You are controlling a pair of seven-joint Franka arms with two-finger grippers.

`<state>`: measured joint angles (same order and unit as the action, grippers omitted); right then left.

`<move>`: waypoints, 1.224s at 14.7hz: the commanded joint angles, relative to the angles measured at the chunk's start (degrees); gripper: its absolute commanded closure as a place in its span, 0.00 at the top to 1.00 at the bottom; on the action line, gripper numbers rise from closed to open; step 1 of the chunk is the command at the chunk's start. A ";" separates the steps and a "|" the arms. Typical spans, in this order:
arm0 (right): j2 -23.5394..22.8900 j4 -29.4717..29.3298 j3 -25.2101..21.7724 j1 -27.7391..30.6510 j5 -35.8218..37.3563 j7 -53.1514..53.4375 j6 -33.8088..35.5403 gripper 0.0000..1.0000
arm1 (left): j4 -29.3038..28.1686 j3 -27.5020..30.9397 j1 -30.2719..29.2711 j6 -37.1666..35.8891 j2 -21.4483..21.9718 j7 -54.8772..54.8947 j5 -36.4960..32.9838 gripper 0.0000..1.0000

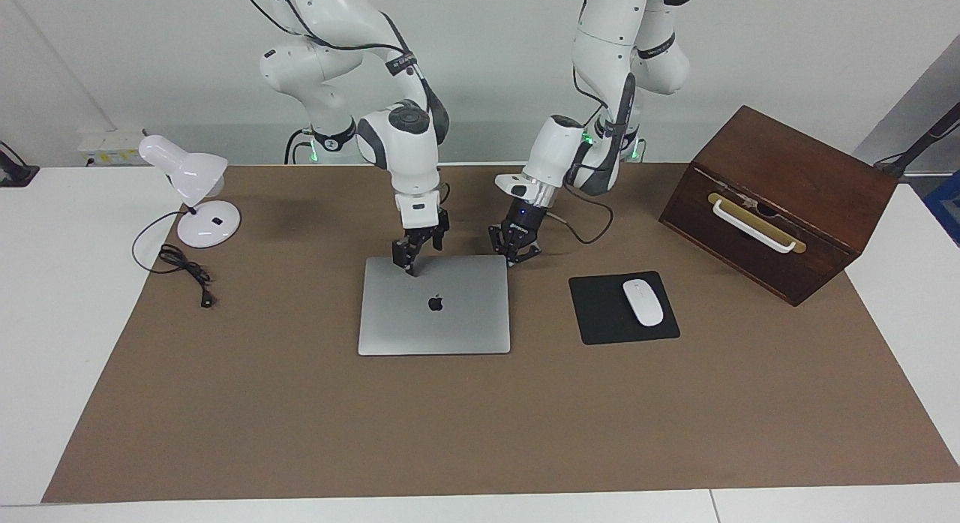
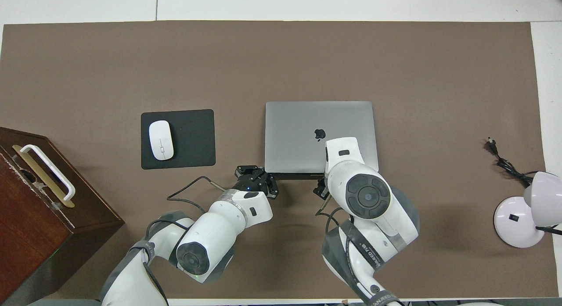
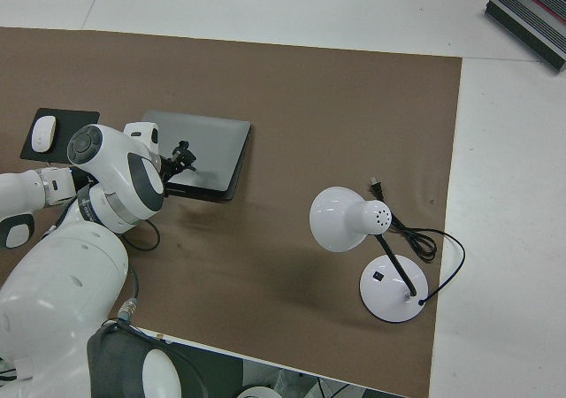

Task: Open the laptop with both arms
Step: 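Lift the laptop lid upward with the right gripper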

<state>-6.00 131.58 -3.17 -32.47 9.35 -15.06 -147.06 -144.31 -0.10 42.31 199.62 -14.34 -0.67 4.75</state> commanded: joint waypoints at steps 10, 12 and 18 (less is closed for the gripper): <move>-2.70 -4.75 0.27 1.97 6.21 -0.76 -1.22 1.00 | 1.14 0.62 1.02 1.21 -3.41 0.76 0.26 0.00; -2.96 -5.46 0.27 2.33 6.29 -0.76 -1.22 1.00 | 1.14 0.62 1.10 1.30 -3.42 0.76 0.26 0.00; -3.84 -9.59 0.27 3.73 8.05 -1.20 -0.16 1.00 | 1.05 0.62 1.10 1.30 -3.42 0.76 0.26 0.00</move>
<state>-6.59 127.84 -2.80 -31.84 15.06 -15.30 -145.07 -144.23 -0.08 42.32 200.07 -14.60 -0.63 4.75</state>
